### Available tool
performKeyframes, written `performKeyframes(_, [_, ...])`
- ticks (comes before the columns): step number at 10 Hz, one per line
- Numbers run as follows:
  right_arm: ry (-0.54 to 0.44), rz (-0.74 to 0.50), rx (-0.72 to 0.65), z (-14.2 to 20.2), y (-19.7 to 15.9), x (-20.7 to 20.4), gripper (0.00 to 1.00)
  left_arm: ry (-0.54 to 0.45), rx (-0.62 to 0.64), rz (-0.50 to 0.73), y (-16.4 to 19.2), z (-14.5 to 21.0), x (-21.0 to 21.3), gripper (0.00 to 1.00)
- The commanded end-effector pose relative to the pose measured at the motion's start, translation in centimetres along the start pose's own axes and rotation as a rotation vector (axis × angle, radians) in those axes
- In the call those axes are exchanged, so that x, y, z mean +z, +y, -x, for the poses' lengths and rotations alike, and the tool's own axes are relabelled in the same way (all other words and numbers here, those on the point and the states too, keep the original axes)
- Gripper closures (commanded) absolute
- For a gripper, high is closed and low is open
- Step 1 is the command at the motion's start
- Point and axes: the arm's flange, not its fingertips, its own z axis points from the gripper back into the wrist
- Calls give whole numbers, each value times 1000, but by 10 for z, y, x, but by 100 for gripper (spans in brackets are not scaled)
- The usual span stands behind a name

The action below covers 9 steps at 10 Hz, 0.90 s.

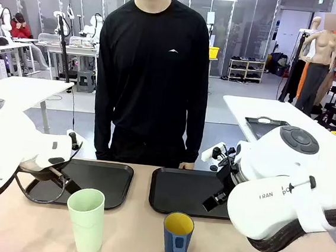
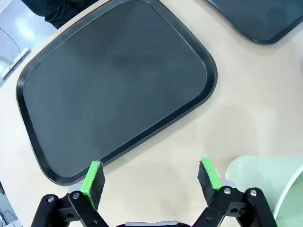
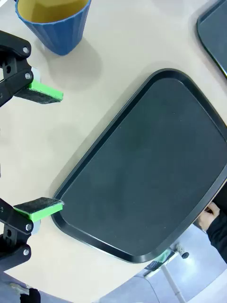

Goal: Sort and store the cups by type.
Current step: Pick up the Reusable plastic cup.

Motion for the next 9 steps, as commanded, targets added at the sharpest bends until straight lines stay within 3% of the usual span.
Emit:
performKeyframes(1, [0,0,0,0,0,0,0,0,0,0,0,0,0,0])
performKeyframes(9, [0,0,0,0,0,0,0,0,0,0,0,0,0,0])
